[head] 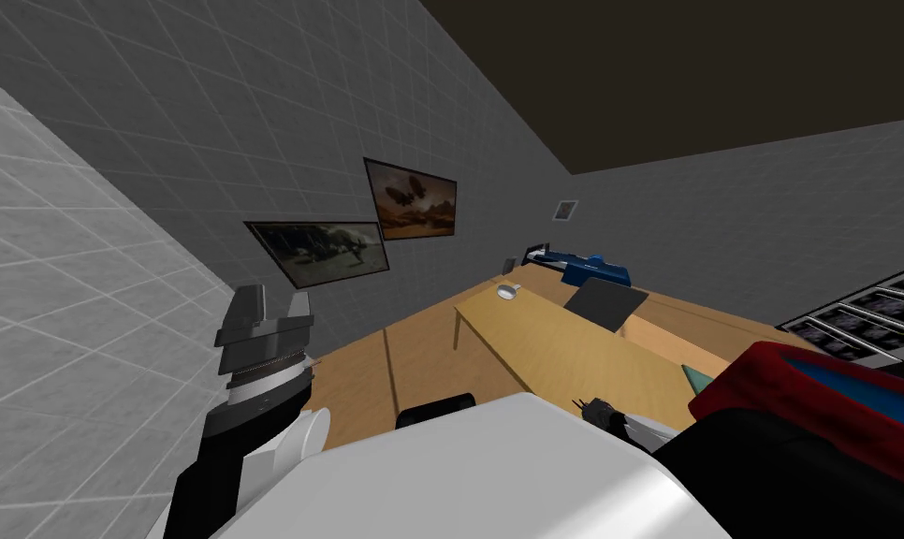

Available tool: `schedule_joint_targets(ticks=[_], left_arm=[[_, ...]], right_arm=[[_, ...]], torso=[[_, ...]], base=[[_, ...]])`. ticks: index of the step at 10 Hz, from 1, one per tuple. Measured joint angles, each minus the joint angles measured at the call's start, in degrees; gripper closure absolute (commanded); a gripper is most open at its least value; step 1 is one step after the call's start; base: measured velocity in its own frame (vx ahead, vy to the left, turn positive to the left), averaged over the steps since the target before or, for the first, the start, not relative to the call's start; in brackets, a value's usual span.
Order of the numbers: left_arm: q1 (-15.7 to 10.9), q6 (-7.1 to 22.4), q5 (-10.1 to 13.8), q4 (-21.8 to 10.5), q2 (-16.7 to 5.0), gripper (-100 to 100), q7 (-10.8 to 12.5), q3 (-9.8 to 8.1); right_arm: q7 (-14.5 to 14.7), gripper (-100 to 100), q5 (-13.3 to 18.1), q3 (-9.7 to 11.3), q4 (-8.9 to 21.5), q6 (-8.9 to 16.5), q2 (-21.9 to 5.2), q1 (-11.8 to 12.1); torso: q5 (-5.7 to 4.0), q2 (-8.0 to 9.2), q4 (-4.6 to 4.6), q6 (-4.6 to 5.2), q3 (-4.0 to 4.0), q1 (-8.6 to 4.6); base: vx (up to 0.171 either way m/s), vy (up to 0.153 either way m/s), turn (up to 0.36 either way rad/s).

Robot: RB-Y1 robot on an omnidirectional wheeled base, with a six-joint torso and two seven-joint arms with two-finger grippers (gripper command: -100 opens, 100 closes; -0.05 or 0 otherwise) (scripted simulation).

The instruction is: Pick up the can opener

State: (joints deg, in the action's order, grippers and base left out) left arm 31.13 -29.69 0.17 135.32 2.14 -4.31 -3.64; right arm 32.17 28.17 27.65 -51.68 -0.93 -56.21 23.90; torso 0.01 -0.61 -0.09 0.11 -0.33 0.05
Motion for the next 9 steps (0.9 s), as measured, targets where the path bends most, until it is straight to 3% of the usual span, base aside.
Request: schedule_joint_targets(ticks=[9], left_arm=[[0.0,0.0,0.0,0.0,0.0,0,0.0,0.0]], right_arm=[[5.37,100,12.71,-10.99,6.01,-12.48,2.37,-0.74]], torso=[[-0.01,0.11,-0.02,0.12,0.04,-0.04]], base=[[0.104,0.034,-0.2]])
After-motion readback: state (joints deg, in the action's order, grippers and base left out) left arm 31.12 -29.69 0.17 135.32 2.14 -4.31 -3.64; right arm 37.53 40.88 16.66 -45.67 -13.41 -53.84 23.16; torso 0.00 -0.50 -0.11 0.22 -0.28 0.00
